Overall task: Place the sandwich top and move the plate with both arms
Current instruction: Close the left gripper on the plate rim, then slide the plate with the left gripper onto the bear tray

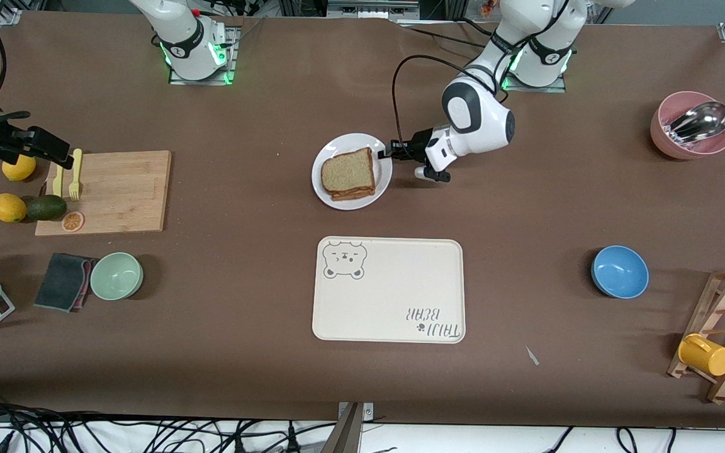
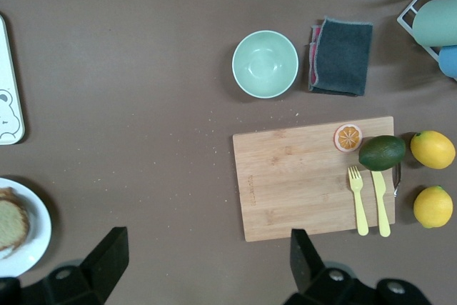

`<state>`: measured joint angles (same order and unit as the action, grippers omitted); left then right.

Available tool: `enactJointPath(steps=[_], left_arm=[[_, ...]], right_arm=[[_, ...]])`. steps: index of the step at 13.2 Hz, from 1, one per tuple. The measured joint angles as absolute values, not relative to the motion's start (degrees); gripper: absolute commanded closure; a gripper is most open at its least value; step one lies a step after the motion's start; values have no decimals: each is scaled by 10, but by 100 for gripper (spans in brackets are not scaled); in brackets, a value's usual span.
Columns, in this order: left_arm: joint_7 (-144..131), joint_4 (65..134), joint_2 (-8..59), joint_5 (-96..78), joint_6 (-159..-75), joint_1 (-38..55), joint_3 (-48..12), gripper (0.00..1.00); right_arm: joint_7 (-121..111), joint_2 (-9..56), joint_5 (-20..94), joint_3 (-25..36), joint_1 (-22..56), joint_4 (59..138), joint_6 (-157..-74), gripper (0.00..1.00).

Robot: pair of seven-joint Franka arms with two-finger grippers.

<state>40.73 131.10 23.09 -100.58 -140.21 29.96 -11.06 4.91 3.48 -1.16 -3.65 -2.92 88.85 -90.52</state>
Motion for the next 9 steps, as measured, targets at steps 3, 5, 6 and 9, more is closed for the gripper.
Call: enactJointPath(steps=[3, 5, 6, 9], left_arm=[[417, 1303, 229, -1015, -1331, 278, -84, 100], [420, 1300, 229, -1015, -1296, 271, -73, 100], [422, 1299, 228, -1015, -1280, 269, -67, 100], [430, 1284, 228, -1016, -1234, 261, -45, 100]], right_arm=[[49, 38, -11, -37, -29, 888, -906, 0], [49, 38, -11, -37, -26, 888, -906, 0], [49, 38, -11, -38, -23, 888, -906, 0], [50, 38, -11, -38, -20, 888, -906, 0]])
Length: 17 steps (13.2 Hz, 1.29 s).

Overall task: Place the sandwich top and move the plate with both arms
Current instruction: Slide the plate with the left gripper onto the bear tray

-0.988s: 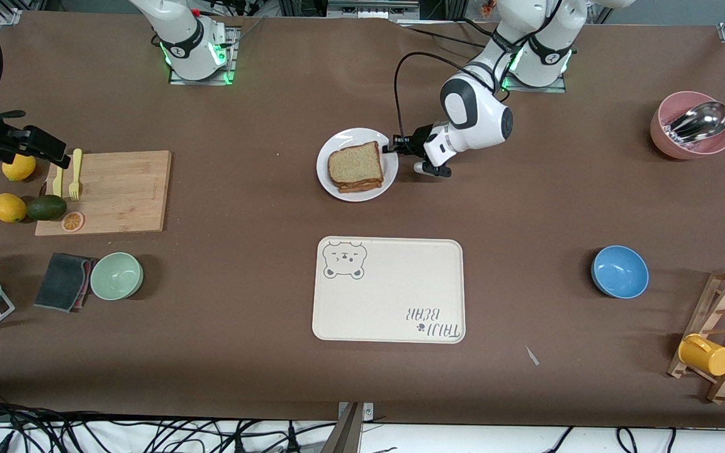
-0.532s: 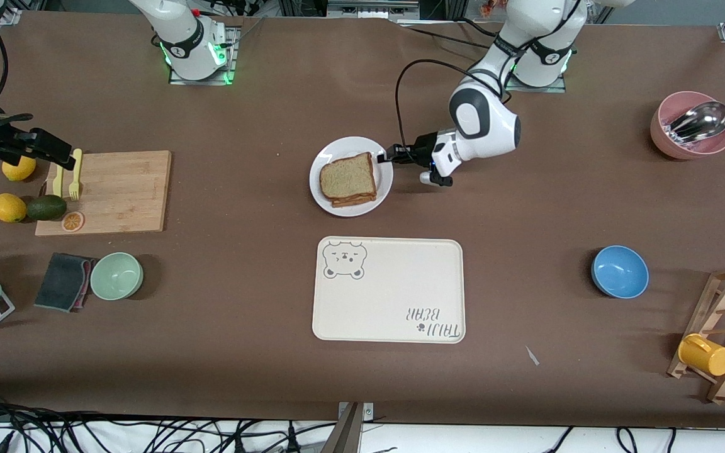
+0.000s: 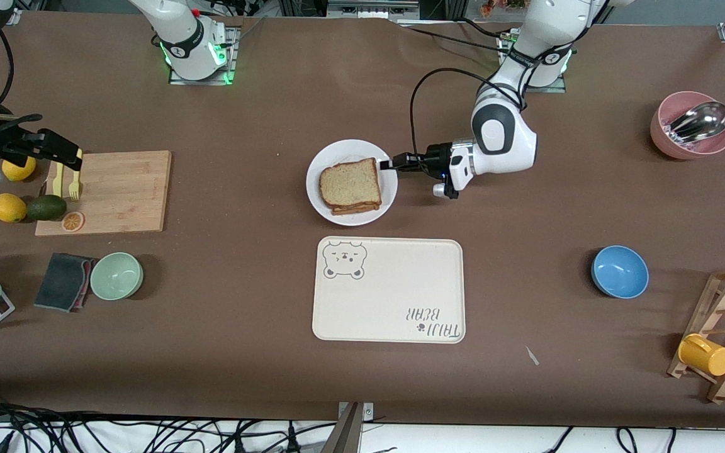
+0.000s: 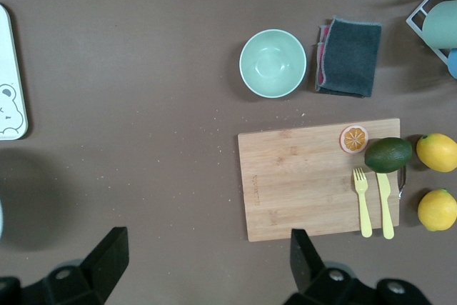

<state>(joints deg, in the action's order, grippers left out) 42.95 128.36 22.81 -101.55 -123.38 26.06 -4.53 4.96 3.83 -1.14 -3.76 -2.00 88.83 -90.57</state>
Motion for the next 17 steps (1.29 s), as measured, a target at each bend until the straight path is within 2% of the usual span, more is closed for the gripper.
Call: enactJointPath(steps=[4, 11, 17], left_arm=[[441, 1216, 265, -1016, -1187, 254, -1, 100], [420, 1031, 411, -1016, -1169, 283, 101, 100], [387, 982, 458, -1016, -1173, 322, 133, 100]], right_arm=[[50, 39, -11, -38, -20, 888, -906, 0], [50, 41, -11, -38, -20, 888, -908, 0], [50, 41, -11, -38, -12, 888, -909, 0]])
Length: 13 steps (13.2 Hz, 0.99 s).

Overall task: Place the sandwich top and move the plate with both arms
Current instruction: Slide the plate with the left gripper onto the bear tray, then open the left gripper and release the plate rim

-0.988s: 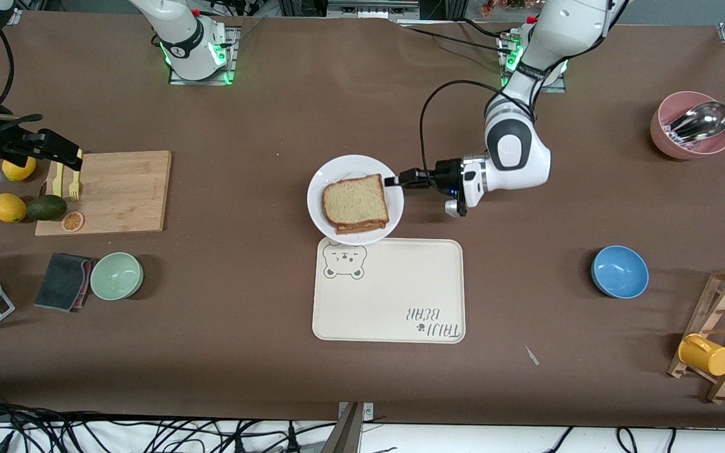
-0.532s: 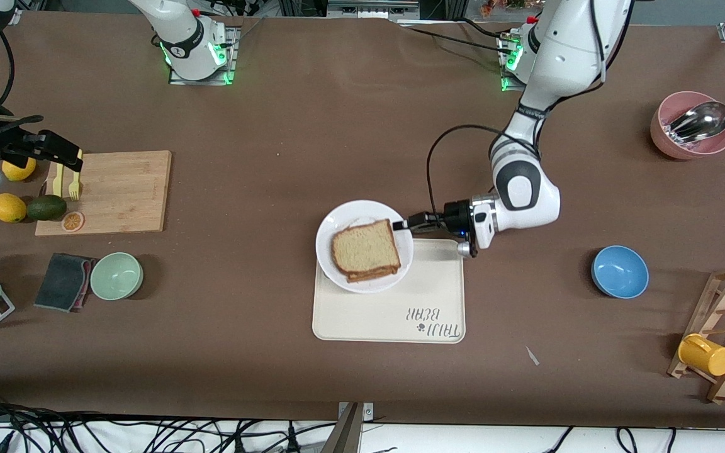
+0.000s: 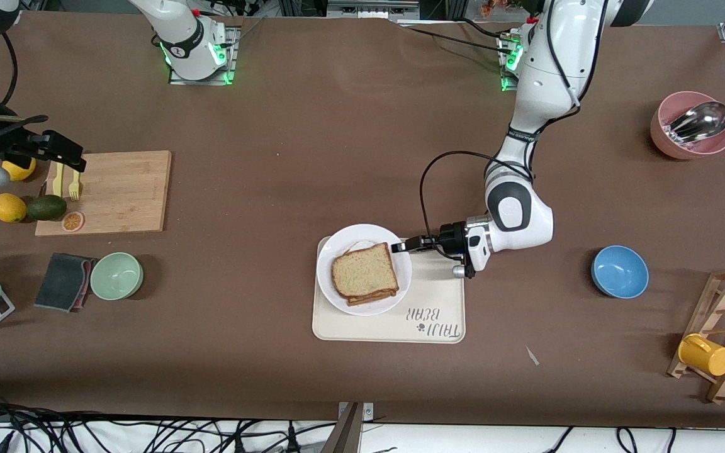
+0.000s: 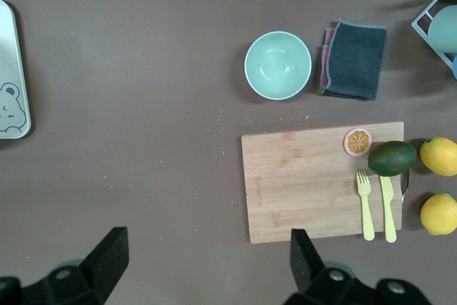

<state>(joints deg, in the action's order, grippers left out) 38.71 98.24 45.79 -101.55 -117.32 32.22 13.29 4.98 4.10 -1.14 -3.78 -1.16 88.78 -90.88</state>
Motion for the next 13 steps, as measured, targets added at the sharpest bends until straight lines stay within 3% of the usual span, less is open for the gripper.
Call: enactJointPath(steps=[7, 8, 9, 11, 13], left_arm=[[387, 960, 495, -1048, -1188, 356, 166, 100], [387, 960, 495, -1048, -1197, 359, 166, 95], [387, 960, 496, -1048, -1205, 363, 167, 80], [387, 960, 497, -1048, -1209, 366, 174, 72], [388, 960, 497, -1048, -1209, 366, 180, 54]], right_arm=[[50, 41, -11, -38, -11, 888, -909, 0], [50, 41, -11, -38, -11, 888, -909, 0], [50, 41, -11, -38, -11, 888, -909, 0], [53, 41, -11, -38, -11, 888, -909, 0], [62, 42, -11, -37, -11, 888, -909, 0]])
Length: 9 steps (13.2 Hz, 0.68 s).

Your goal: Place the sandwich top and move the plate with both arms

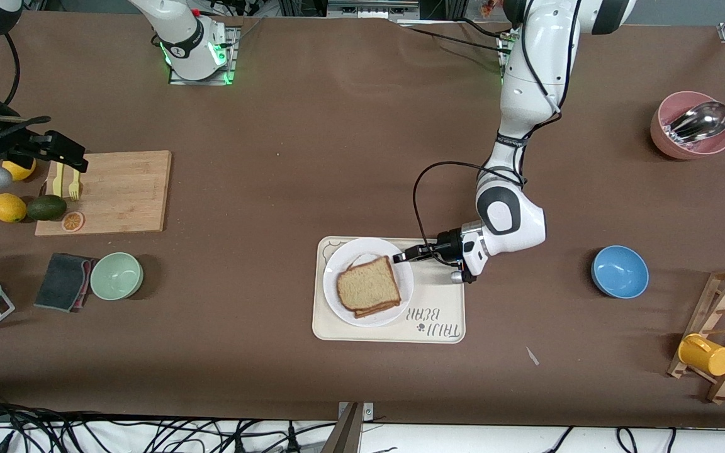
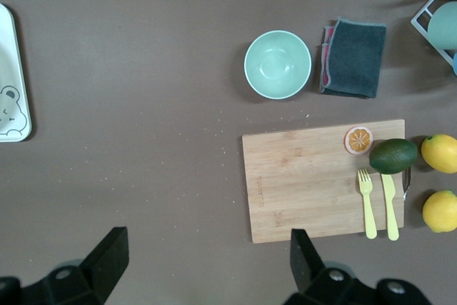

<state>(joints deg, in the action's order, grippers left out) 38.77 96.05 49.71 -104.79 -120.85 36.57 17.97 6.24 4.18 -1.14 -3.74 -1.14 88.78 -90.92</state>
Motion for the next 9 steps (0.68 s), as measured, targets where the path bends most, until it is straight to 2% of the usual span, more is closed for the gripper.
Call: enactJointPath(steps=[2, 3, 5, 7, 8, 9], left_arm=[[388, 962, 497, -1048, -1208, 366, 182, 52], [388, 965, 497, -1048, -1207, 366, 187, 44], [390, 975, 492, -1044, -1192, 366, 203, 37], [391, 998, 470, -1008, -1177, 365, 218, 34], [391, 1014, 449, -984, -1175, 362, 222, 3], [389, 1030, 424, -959, -1175, 360, 223, 0]], right_arm=[[63, 42, -11, -37, -11, 887, -910, 0], [63, 42, -11, -37, -11, 885, -910, 0], [63, 42, -11, -37, -11, 883, -910, 0], [63, 42, -11, -37, -11, 882, -910, 0], [63, 42, -11, -37, -12, 882, -910, 0], [63, 43, -11, -37, -12, 882, -910, 0]])
